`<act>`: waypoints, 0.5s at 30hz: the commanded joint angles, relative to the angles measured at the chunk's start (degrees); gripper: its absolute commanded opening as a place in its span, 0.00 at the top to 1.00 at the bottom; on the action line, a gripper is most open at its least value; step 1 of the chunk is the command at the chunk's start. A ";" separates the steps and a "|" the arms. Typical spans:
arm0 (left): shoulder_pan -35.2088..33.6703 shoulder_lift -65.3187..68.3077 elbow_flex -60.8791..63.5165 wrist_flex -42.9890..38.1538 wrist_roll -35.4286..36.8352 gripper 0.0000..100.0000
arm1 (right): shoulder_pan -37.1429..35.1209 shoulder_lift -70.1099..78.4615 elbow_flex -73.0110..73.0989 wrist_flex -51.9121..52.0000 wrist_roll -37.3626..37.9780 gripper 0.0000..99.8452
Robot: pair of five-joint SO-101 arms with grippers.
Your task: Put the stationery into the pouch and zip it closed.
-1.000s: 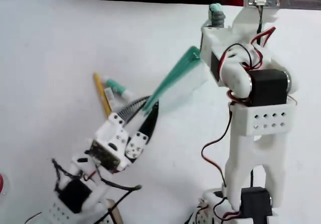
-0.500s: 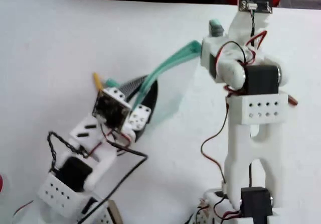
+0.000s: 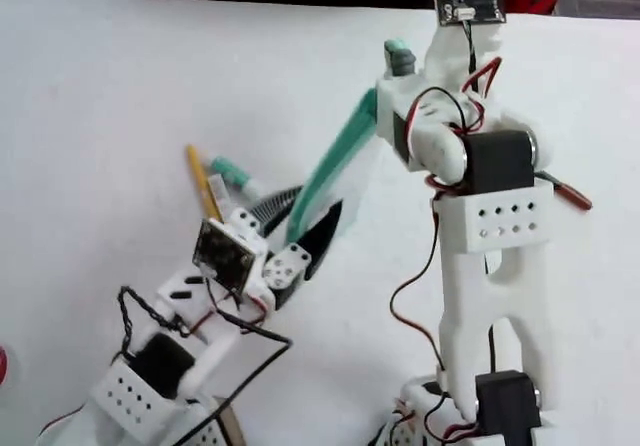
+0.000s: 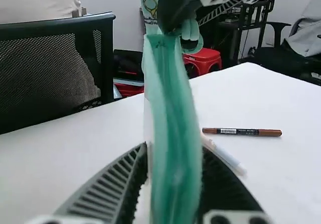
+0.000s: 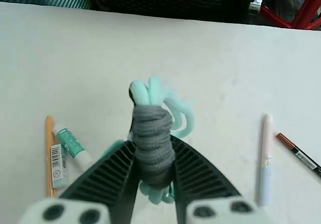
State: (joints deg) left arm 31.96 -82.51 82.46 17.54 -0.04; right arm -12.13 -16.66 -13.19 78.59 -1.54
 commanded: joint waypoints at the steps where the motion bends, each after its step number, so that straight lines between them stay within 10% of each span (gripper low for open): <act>1: 1.01 -0.48 0.26 -1.76 0.70 0.85 | -1.10 -0.40 -0.26 -0.31 0.70 0.98; 15: -3.74 1.54 4.22 -13.71 -3.43 0.98 | -5.49 -0.92 -8.79 3.38 2.99 0.98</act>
State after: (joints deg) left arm 28.35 -81.27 87.30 5.67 -2.59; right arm -15.21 -16.57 -16.62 80.18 -1.01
